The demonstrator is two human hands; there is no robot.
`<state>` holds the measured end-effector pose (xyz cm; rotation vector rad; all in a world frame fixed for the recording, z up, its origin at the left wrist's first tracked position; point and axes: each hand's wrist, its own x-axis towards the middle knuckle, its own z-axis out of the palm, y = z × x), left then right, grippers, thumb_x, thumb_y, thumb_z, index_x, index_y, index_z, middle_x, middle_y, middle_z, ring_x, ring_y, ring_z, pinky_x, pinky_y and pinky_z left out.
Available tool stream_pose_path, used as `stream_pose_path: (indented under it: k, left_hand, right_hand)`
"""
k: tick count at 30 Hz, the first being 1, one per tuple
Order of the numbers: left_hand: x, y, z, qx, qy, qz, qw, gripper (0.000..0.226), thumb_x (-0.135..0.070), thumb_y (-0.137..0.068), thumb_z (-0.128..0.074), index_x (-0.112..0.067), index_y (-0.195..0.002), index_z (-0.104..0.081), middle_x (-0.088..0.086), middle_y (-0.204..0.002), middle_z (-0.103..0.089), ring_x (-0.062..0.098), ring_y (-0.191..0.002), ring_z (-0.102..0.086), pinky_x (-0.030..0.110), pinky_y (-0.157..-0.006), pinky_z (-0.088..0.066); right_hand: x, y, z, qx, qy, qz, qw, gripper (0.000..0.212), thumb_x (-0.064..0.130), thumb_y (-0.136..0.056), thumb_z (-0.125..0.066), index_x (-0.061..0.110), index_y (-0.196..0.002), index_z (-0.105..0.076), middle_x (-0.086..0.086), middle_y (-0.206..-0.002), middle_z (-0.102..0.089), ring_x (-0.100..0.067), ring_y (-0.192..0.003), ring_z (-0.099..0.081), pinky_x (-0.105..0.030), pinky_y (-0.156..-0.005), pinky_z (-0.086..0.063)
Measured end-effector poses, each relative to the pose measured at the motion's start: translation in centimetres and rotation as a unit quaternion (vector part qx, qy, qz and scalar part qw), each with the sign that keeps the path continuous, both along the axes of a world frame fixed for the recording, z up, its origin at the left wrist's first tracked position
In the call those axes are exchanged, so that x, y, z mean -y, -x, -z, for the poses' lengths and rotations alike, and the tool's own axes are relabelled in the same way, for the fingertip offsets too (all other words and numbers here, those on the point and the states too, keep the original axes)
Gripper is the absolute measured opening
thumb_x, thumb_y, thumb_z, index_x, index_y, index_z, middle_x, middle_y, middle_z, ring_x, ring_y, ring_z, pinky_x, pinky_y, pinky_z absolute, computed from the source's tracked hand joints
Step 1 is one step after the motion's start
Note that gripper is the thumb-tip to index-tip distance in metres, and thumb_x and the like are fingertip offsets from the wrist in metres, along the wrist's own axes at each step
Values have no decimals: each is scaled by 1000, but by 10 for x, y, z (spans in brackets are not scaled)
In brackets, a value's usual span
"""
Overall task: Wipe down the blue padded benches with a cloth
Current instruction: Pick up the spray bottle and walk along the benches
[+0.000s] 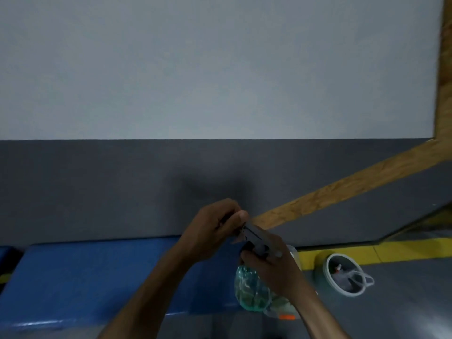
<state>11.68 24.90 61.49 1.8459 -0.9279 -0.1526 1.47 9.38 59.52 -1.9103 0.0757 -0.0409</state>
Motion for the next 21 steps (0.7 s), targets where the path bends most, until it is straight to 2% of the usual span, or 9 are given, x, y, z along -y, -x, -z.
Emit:
stream_pose_path:
  k: [4, 6, 8, 9, 10, 12, 14, 17, 21]
  left_hand:
    - [-6, 5, -5, 24, 12, 8, 1000, 37, -33, -103, -49, -12, -74, -56, 1, -75, -52, 16, -68, -54, 34, -64, -45]
    - [-6, 9, 2, 8, 16, 7, 1000, 36, -33, -103, -49, -13, -76, -58, 2, -77, -54, 18, -71, -56, 38, -66, -47]
    - [-6, 13, 17, -19, 9, -17, 1000, 34, -36, -104, -46, -14, -83, -60, 2, -79, -55, 18, -72, -57, 42, -68, -47]
    - [-7, 16, 27, -41, 10, -36, 998, 34, -39, -105, -44, -16, -85, -61, 1, -79, -56, 18, -73, -57, 43, -69, -47]
    - [-9, 20, 37, -69, 16, -56, 996, 36, -44, -104, -43, -19, -87, -62, 2, -78, -57, 19, -72, -56, 43, -68, -48]
    - [-15, 29, 59, -117, 25, -96, 988, 42, -52, -100, -41, -20, -88, -65, 3, -77, -61, 19, -71, -58, 39, -67, -50]
    - [-22, 41, 83, -153, 16, -136, 979, 42, -53, -98, -42, -22, -88, -68, -2, -78, -66, 11, -69, -61, 29, -67, -51]
    - [-29, 61, 115, -199, 2, -183, 963, 42, -55, -94, -43, -23, -85, -68, -5, -74, -68, 8, -64, -61, 26, -64, -51]
    - [-30, 88, 148, -255, 10, -226, 940, 37, -40, -97, -43, -18, -81, -66, -3, -70, -66, 10, -62, -57, 26, -62, -48]
  right_hand:
    - [-9, 10, -8, -9, 25, 21, 999, 2, 3, -78, -62, 5, -79, -60, -14, -64, -59, -25, -55, -53, -33, -50, -39]
    - [-7, 16, -6, -13, 37, 30, 999, 9, 2, -79, -61, 6, -87, -61, -17, -68, -60, -27, -59, -55, -33, -52, -42]
    - [-1, 21, 2, -15, 37, 24, 999, 22, -2, -79, -59, 15, -93, -64, -11, -60, -51, -19, -55, -52, -38, -53, -44]
    - [4, 25, 9, -16, 29, 24, 999, 35, -6, -80, -57, 25, -93, -63, -3, -55, -40, -9, -52, -46, -37, -52, -42]
    - [9, 29, 18, -23, 27, 31, 999, 49, -9, -79, -55, 38, -92, -60, 4, -53, -32, -4, -50, -41, -33, -51, -39]
    - [21, 37, 39, -39, 52, 51, 997, 58, -11, -76, -55, 46, -88, -59, 10, -51, -31, -4, -46, -34, -23, -51, -34]
    - [34, 48, 68, -66, 76, 67, 993, 51, -8, -74, -56, 38, -94, -63, 11, -51, -40, -6, -47, -38, -20, -54, -33]
    - [49, 64, 111, -118, 111, 65, 985, 47, 2, -78, -56, 40, -105, -61, 11, -68, -56, -10, -55, -47, -31, -64, -36]
    - [69, 78, 160, -169, 87, 78, 979, 24, 6, -81, -57, 19, -101, -60, -6, -68, -51, -13, -54, -47, -29, -55, -37]
